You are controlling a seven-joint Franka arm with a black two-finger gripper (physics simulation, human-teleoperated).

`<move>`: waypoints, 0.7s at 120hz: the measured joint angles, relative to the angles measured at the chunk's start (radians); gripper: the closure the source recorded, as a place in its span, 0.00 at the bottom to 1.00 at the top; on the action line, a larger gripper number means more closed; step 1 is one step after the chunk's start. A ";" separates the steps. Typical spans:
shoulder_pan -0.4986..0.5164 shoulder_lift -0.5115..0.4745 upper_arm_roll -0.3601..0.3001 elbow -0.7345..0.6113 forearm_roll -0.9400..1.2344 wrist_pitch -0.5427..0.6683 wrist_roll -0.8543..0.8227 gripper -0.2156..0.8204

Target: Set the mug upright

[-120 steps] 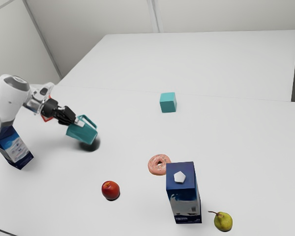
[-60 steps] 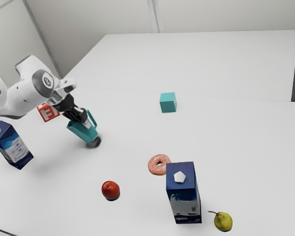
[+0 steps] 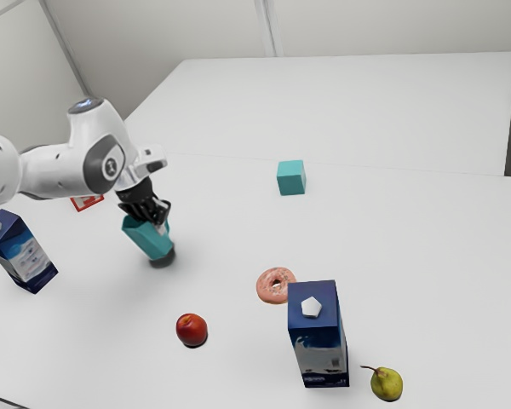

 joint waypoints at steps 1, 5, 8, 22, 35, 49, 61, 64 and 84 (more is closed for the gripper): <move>-0.002 0.000 0.000 -0.001 0.005 0.000 -0.008 0.95; -0.010 -0.001 0.002 -0.004 0.021 0.002 -0.037 0.95; -0.016 -0.003 0.002 -0.007 0.031 0.003 -0.059 0.95; -0.035 -0.011 0.004 -0.028 0.074 0.006 -0.155 0.95; -0.047 -0.017 0.005 -0.040 0.104 0.004 -0.236 0.95; -0.063 -0.021 0.006 -0.048 0.142 -0.007 -0.317 0.95; -0.074 -0.022 0.006 -0.054 0.170 -0.023 -0.380 0.95; -0.076 -0.022 0.006 -0.055 0.176 -0.027 -0.394 0.95; -0.087 -0.022 0.006 -0.063 0.213 -0.055 -0.481 0.95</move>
